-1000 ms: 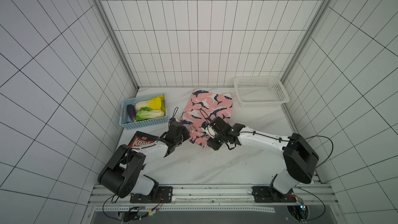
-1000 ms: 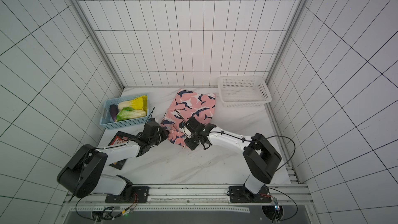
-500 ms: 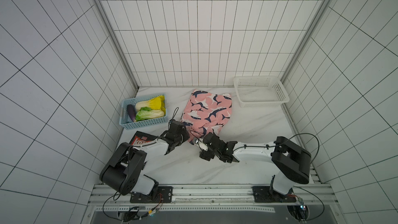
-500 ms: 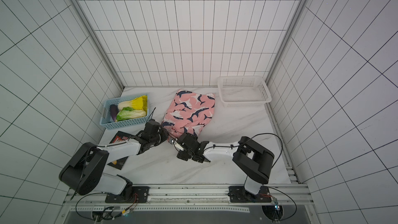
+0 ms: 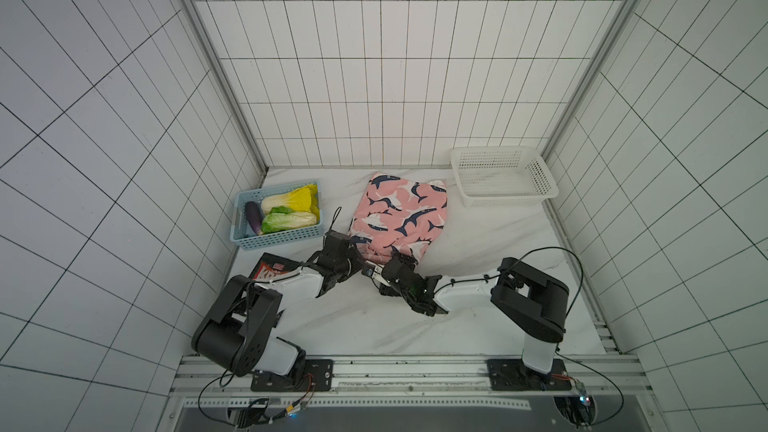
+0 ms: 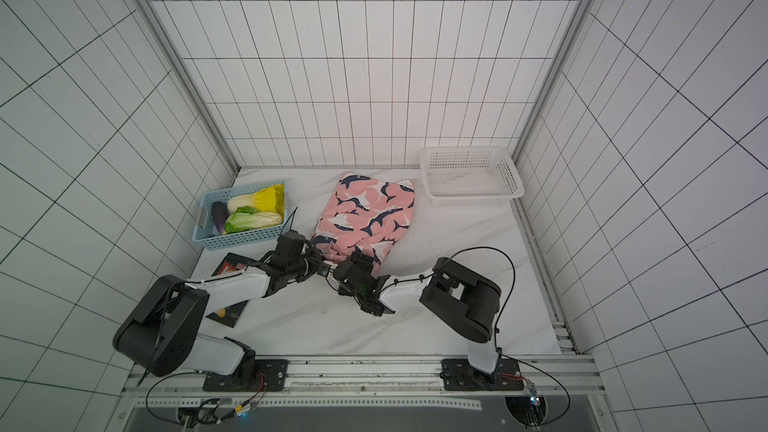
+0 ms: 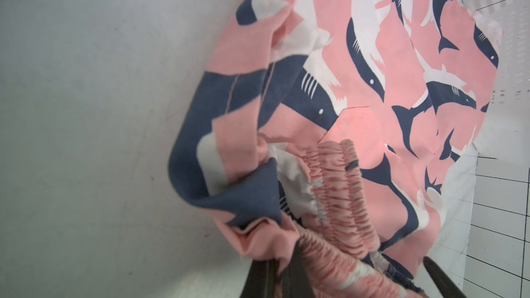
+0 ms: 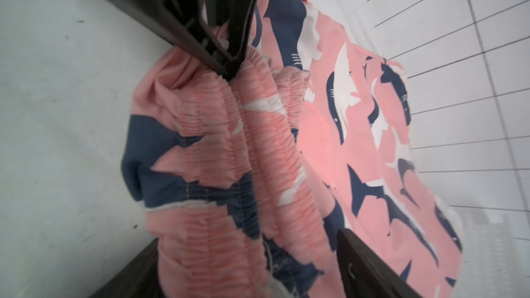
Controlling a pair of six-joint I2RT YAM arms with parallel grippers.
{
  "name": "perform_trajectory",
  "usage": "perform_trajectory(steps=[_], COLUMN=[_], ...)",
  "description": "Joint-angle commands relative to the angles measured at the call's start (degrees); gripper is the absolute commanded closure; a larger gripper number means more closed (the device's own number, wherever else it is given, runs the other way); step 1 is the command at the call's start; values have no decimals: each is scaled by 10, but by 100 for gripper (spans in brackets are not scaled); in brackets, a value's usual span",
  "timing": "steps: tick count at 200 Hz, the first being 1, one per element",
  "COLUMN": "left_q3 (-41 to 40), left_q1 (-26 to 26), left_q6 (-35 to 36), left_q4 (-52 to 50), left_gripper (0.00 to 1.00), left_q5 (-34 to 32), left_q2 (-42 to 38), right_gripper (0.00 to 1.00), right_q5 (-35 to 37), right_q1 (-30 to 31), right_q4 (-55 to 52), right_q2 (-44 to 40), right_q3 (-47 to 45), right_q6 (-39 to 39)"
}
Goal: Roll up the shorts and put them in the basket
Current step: Roll the shorts at the center of the board.
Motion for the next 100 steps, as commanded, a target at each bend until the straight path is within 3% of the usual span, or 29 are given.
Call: perform_trajectory(steps=[1,42,100], left_q3=[11,13,12], left_q1=[5,8,9], left_q6=[2,0,-1], left_q4=[-24,-22,-23], left_gripper=[100,100,100], left_q5=[11,18,22], left_q2=[-4,8,9], right_gripper=[2,1,1], right_q5=[56,91,105], right_q1=[11,44,67], right_q4=[-4,49,97], right_q2=[5,-7,-19], right_q3=[-33,-50,-57], right_q6=[-36,-132,-181])
